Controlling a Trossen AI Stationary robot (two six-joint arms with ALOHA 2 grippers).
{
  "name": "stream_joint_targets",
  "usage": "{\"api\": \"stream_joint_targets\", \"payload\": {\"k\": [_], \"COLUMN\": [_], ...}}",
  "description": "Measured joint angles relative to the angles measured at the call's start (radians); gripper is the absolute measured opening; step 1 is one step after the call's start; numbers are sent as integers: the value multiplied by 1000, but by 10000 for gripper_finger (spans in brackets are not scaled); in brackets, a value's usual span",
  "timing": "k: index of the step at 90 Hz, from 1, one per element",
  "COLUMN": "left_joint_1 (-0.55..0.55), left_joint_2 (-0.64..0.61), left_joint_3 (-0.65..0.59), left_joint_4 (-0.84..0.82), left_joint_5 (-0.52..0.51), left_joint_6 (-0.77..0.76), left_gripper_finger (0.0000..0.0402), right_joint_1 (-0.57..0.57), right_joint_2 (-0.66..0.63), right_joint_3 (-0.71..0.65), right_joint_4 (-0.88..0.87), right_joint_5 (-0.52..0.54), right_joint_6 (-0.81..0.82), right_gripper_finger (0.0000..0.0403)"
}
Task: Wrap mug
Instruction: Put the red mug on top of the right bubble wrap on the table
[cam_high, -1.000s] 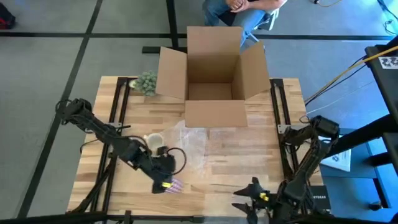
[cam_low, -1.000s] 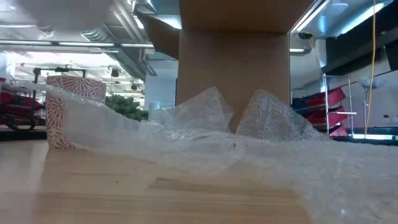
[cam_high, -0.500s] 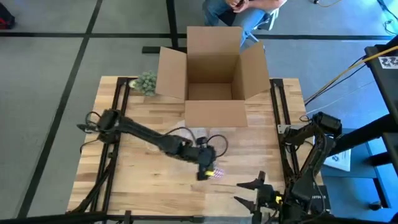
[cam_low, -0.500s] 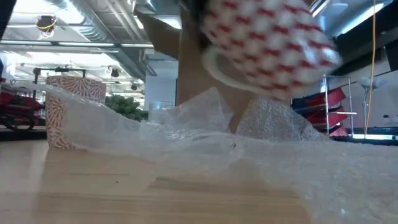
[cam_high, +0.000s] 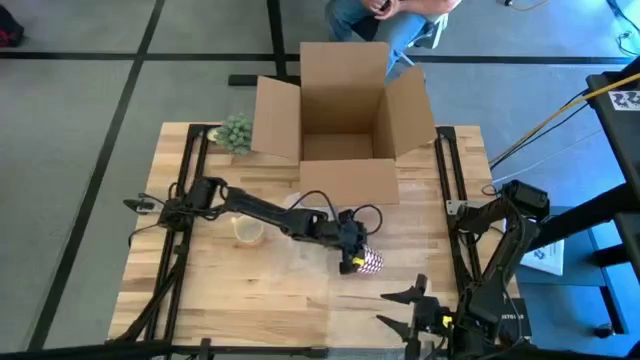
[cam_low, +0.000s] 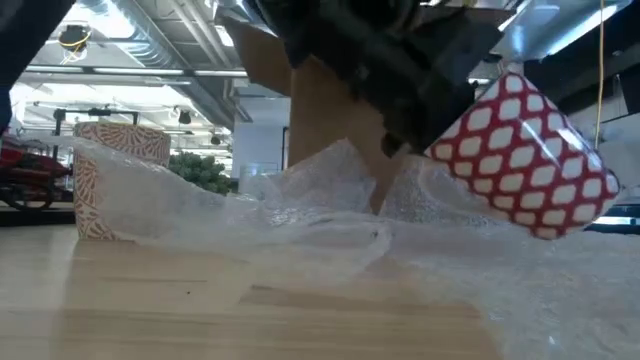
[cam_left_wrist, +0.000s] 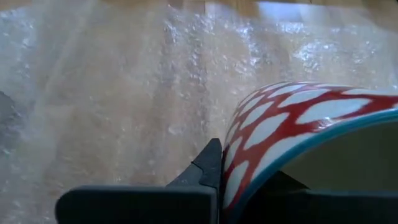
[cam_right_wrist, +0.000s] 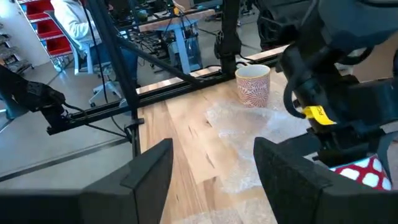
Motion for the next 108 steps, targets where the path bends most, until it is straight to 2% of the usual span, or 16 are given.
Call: {"api": "stream_joint_targets", "payload": {"k": [78, 87, 108], "left_joint_1": [-4, -4, -4], "left_joint_2": [22, 22, 22], "left_joint_3": [-4, -4, 9], "left_joint_4": [79, 80, 88], "left_joint_5": [-5, -6, -6], "left_joint_6": [103, 102, 69], "left_gripper_finger": [20, 38, 112], "right_joint_1": [0, 0, 0], "right_joint_2": [0, 0, 0], "right_joint_3": [-1, -1, -1], "right_joint_4": [-18, -18, -18], "right_joint_5": [-1, -1, -1], "right_joint_6": [34, 35, 35], "right_gripper_finger": [211, 211, 211]}}
